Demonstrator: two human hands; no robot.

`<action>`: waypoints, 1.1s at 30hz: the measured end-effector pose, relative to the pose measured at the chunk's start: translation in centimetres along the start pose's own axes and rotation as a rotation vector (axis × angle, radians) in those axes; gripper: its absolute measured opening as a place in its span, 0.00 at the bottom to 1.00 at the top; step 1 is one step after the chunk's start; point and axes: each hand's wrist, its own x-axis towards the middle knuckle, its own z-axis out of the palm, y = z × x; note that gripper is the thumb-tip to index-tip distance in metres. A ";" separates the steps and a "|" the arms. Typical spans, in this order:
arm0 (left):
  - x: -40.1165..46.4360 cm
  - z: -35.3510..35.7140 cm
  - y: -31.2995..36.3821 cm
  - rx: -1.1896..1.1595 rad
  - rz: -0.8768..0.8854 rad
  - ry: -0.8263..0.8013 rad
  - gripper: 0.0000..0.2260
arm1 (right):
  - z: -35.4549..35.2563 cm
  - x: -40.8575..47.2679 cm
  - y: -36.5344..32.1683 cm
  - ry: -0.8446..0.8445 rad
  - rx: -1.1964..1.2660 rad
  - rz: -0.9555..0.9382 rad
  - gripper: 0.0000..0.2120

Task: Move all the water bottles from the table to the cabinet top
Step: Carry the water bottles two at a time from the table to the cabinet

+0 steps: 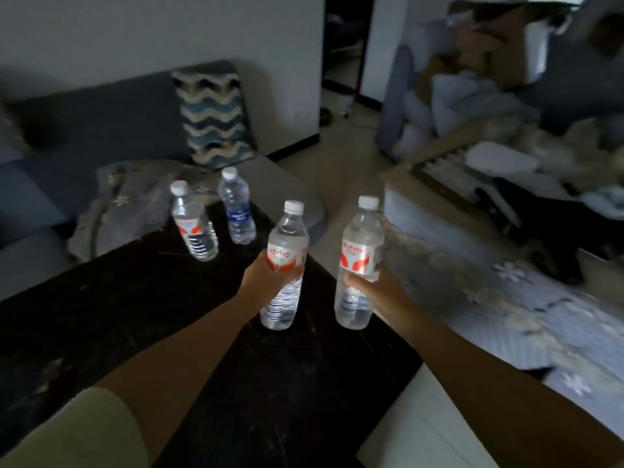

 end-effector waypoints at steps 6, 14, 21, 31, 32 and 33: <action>-2.1 7.8 1.8 0.011 0.078 -0.320 0.21 | -6.4 -7.5 3.9 0.254 0.078 0.123 0.09; -9.8 22.1 5.9 0.138 0.254 -0.618 0.20 | -15.2 -21.6 10.1 0.556 0.219 0.206 0.15; -23.7 34.5 8.6 0.154 0.332 -0.899 0.12 | -22.0 -38.6 17.1 0.851 0.228 0.315 0.14; -45.7 46.5 9.0 0.296 0.394 -1.373 0.14 | -24.5 -60.9 23.8 1.264 0.294 0.447 0.17; -47.8 47.5 8.9 0.316 0.423 -1.430 0.11 | -24.0 -63.0 24.4 1.322 0.309 0.464 0.17; -49.3 48.3 8.7 0.327 0.451 -1.472 0.09 | -23.6 -64.6 24.8 1.368 0.318 0.482 0.16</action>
